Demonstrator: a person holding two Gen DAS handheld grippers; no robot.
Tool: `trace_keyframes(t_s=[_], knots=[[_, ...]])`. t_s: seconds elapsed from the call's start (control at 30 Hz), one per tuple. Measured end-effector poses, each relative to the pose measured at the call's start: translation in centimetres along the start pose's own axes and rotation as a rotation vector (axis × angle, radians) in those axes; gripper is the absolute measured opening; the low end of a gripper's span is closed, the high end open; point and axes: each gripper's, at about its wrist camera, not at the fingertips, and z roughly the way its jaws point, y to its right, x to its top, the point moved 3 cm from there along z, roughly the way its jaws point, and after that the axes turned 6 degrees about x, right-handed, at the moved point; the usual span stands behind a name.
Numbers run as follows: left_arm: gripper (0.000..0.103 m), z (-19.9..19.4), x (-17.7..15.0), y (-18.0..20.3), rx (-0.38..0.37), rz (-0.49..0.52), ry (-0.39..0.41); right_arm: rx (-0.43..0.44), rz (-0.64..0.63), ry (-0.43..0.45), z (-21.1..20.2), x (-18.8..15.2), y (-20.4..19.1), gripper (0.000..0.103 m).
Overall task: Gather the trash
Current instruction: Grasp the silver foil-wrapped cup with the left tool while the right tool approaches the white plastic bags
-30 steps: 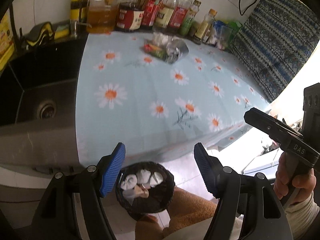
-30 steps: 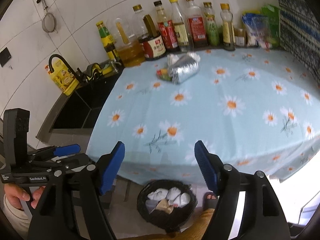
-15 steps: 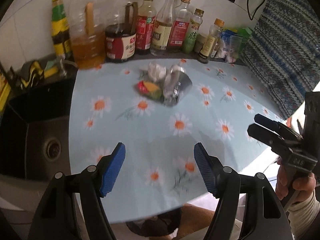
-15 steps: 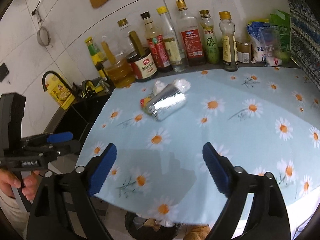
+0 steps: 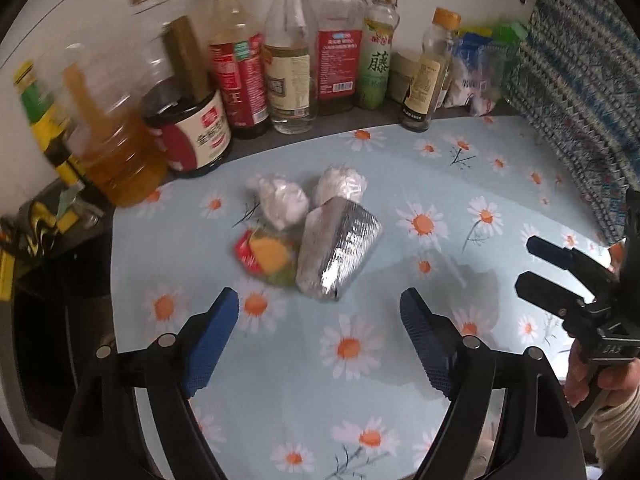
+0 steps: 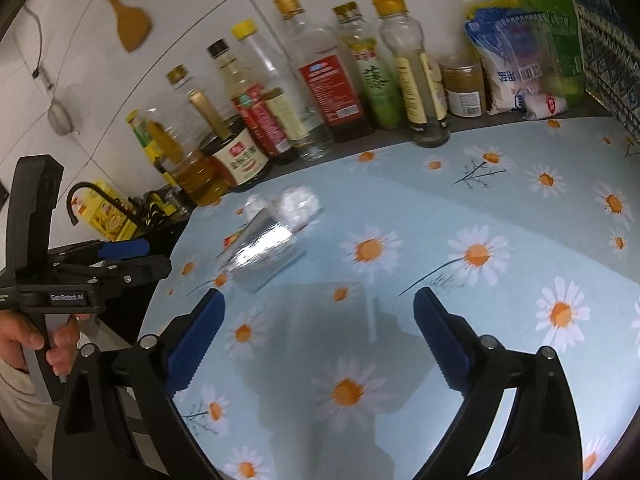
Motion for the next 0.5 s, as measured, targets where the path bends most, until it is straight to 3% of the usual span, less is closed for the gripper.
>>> trace_keyframes(t_s=[0.5], knots=[[0.08,7.9,2.5,2.5,0.081,0.122,-0.166,0.052,0.006,-0.059,2.5,2.3,4.3,0.095]])
